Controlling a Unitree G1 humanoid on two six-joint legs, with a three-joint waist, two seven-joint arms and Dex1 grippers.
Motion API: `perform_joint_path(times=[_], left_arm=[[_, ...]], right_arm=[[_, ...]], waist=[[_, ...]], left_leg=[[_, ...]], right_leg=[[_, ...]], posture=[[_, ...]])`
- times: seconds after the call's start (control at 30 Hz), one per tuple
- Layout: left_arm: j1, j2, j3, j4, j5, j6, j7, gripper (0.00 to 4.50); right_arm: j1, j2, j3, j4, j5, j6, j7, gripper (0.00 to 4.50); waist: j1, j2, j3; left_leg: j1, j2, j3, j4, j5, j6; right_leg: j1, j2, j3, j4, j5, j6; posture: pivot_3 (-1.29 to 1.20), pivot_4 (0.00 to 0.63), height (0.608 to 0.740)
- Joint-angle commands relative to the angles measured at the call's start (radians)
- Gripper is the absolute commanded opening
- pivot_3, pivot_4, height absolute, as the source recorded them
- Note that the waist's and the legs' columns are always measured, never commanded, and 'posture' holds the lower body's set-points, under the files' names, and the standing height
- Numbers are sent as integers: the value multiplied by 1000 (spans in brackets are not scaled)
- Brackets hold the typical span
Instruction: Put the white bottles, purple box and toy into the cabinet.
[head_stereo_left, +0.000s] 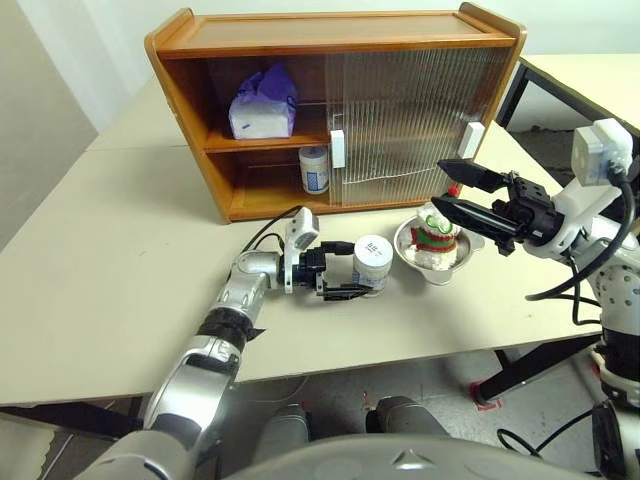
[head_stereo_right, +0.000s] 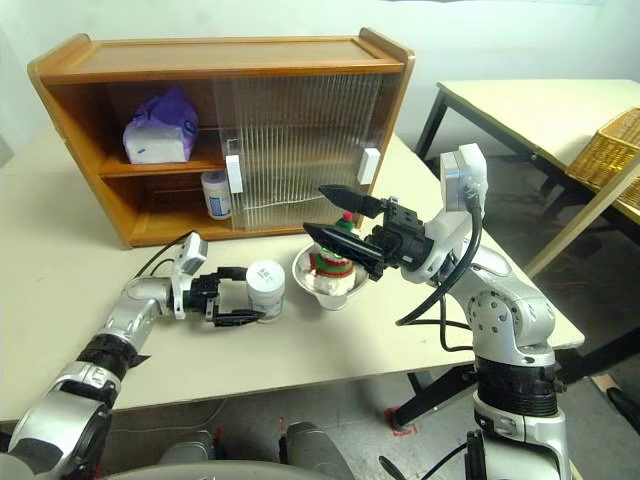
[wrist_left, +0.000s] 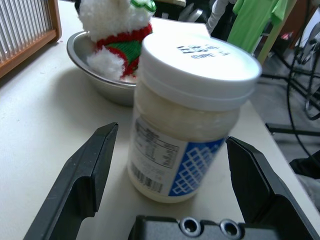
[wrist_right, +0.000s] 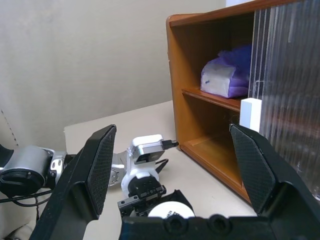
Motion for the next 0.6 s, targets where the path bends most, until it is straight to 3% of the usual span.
perform_joint_path(times=[0.03,0.17,0.3,0.6], left_arm=[[-23,-17,-11,52,24,-29,11,4440],[-37,-33,-8,90,40,-52,28,4440],[-45,-34,-1,111,39,-62,31,3128],[-14,11,64,31,-21,-15,63,3081]], right_arm=[[8,-9,-10,-18,5,2,-8,4500],[13,-11,-13,-22,8,1,-13,4500],[13,-10,-12,-24,8,1,-17,4500],[3,-6,-6,-15,4,-4,-14,4500]], waist=[[-3,0,0],[-9,0,0],[-15,0,0],[-27,0,0]], left_leg=[[0,0,0,0,0,0],[0,-1,0,0,0,0],[0,-1,0,0,0,1],[-1,-5,0,0,2,3]], right_leg=[[0,0,0,0,0,0],[0,0,0,-1,1,2],[0,0,0,-2,1,3],[0,0,1,-2,2,5]], posture=[[-195,0,740],[-198,0,740],[-198,0,740],[-187,0,740]])
